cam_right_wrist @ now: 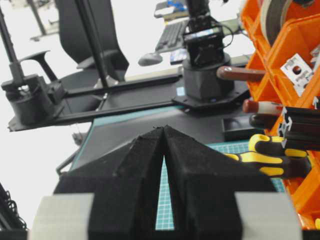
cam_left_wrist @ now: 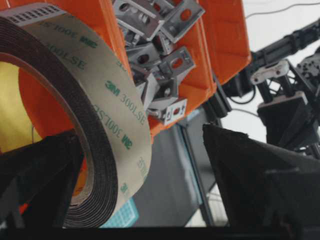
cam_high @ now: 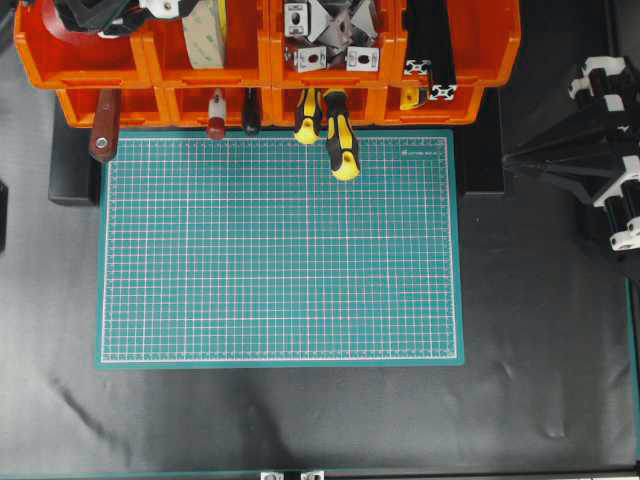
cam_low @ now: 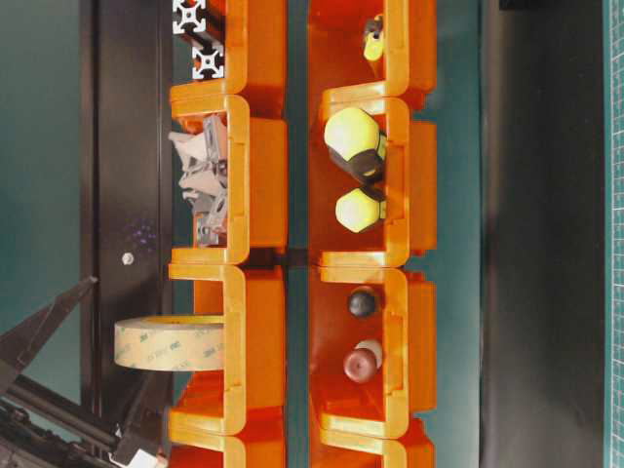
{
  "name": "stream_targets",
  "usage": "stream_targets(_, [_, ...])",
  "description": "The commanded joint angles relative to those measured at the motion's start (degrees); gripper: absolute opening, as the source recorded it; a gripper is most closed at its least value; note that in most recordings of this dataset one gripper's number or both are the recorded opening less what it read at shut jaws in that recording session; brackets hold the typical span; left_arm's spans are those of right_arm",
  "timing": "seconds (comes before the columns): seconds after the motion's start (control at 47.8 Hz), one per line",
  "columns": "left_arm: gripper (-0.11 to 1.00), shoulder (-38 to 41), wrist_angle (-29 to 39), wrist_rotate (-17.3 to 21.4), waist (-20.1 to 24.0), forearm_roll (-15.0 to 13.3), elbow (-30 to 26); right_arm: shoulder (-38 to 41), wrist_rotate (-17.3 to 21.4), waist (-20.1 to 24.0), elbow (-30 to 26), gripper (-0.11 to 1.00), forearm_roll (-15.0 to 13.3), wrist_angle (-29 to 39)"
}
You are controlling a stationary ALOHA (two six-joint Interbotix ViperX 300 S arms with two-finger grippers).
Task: Pick foam from container rack with left arm.
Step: 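Grasp the black double-sided tape roll with the left gripper and lift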
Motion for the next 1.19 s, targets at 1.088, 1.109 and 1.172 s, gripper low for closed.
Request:
stream_targets(1.088, [0.24, -4.3, -6.8, 20.0, -16.8, 0.3, -8.8, -0.5, 0.4, 0.4, -2.0, 0.00, -0.1, -0.4])
stream_targets(1.109, [0.24, -4.1, -5.8, 20.9, -17.8, 0.3, -9.7, -0.6, 0.4, 0.4, -2.0, 0.00, -0.1, -0.4])
stream_targets(1.172, [0.24, -3.7, -2.5, 24.6, -21.6, 0.4, -11.6, -0.8, 0.4, 0.4, -2.1, 0.00, -0.1, -0.4])
